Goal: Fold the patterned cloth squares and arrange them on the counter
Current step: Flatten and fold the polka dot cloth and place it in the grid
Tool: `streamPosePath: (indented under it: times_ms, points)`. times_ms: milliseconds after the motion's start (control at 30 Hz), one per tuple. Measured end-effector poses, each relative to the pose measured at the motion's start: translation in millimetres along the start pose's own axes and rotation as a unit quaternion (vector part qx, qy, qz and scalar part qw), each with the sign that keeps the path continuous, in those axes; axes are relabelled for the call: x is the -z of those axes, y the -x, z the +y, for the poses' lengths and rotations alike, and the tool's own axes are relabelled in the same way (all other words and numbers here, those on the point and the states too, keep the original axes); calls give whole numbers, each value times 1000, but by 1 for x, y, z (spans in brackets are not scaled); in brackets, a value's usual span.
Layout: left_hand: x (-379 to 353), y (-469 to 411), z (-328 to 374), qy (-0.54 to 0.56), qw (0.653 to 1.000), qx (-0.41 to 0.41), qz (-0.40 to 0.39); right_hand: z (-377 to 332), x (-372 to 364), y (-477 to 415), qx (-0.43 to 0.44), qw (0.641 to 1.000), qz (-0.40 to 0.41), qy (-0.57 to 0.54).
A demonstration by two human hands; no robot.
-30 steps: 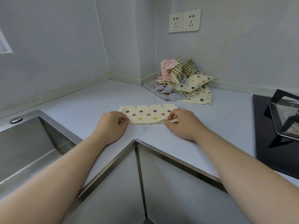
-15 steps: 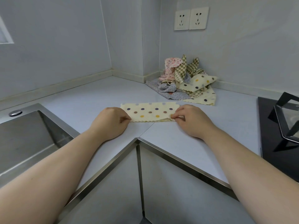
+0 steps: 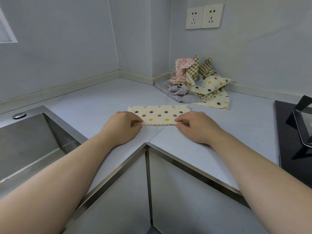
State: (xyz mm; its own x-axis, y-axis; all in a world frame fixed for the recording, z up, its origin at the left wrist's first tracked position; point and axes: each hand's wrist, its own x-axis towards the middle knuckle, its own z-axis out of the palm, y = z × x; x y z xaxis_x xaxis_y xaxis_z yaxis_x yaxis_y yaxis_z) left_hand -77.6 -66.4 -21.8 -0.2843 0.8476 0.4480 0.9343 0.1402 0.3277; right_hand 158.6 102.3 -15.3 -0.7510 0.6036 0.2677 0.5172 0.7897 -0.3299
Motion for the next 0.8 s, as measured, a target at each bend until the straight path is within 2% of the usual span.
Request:
streamPosePath:
  times_ms: [267,400,500,600,700,800]
  points:
    - [-1,-4,8,-10,999,33,8,-5,-3,-9,-6,997,36,73]
    - [-1,-4,6,-20,999,31,-2,-6,-2,-8,-7,998,43,44]
    - [0,-5,7,-22,998,49,-12,-10,0,-7,2,997,74,10]
    - [-3,-9,11,-42,997,54,-28,-15,3,-4,12,993,113,23]
    - [-9,-10,11,-43,998,42,-2,-23,4,-1,17,988,148,37]
    - [-11,-9,7,-27,998,46,27,-25,4,0,20,987,155,-37]
